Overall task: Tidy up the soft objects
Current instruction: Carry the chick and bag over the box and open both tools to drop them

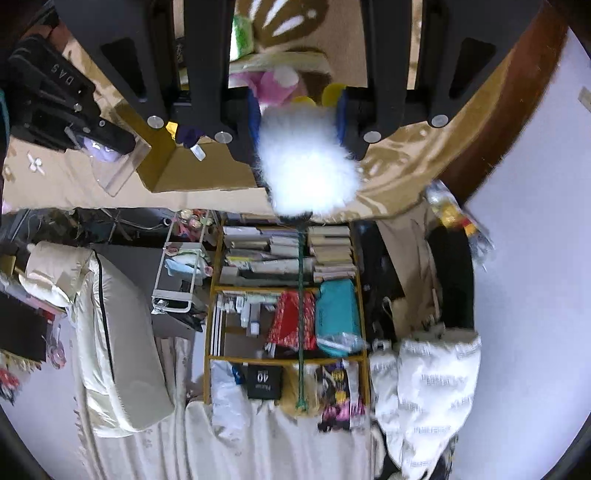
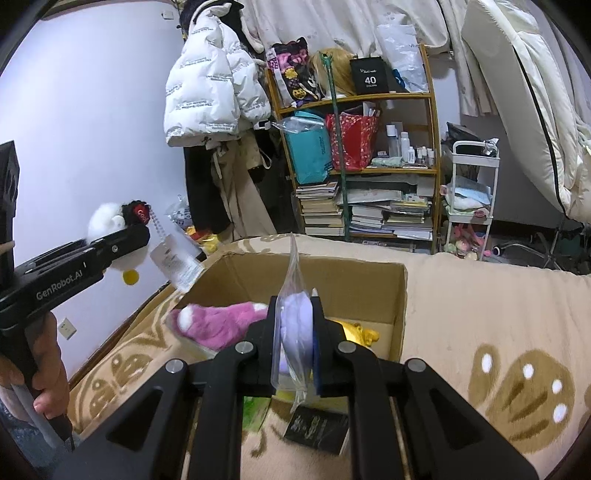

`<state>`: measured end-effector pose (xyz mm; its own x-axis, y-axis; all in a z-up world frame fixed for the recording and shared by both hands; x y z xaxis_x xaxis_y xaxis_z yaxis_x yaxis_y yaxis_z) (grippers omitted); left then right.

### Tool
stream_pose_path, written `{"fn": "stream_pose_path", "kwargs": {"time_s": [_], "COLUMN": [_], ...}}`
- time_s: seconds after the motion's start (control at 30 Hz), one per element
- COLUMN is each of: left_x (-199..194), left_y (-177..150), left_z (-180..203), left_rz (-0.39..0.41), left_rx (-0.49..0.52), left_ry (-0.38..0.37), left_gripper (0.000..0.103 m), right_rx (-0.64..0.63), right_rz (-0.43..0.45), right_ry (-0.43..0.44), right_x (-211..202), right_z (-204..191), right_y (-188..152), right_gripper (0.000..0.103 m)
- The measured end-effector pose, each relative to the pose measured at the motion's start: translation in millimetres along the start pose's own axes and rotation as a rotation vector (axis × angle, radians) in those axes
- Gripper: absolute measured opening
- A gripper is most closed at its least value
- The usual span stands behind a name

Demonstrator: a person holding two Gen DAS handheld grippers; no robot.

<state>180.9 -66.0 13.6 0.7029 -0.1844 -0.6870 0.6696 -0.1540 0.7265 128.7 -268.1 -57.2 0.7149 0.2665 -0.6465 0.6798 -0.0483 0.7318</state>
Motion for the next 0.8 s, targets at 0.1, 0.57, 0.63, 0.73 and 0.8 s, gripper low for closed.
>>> {"fn": "stream_pose_path", "kwargs": {"time_s": [0.1,0.57,0.63,0.73,0.8], "left_x": [22.1,72.2,68.8,64.9,59.7], "left_y": [0.6,-17.5,-17.9,-17.4,-18.6], "left_z": [-4.6,-2.9,-3.4,-6.4,-9.1], "left_rz": [-0.035,-0.131,-0.122,-0.125,-0.119], "left_rx": [-0.043,-0.011,-0.012,-0.025,-0.042], "left_ry": [-0.017,0.017,0.012,0.009,0.005], "left_gripper": [0.03,0.053,0.055,0.063,0.074], "right_rx": [0.032,0.08,0.082,0.08,0.075], "right_rz": [-0.013,-0.093,-0.098,-0.092,-0.072], "right_ry": [-0.001,-0.037,-0.036,-0.036,-0.044], "right_x": [14.7,41.4,41.2,38.2,32.5], "right_z": [6.9,30.8,30.8,28.9,26.9], "right_y": [4.7,-3.1,-3.6,-3.5,-3.5], "right_gripper": [0.014,0.017,0.02,0.034,0.043]}}
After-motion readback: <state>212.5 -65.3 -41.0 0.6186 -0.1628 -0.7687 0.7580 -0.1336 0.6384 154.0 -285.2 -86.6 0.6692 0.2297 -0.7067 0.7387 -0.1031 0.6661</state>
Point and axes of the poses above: each gripper's, at about its wrist camera, not at the fingertips, and x roughly the way its jaws point, z to its right, y to its top, the point moved 4 cm from there along x, roughly the way its jaws point, and after that the axes turned 11 degrees about -z, right-handed, at the moved point
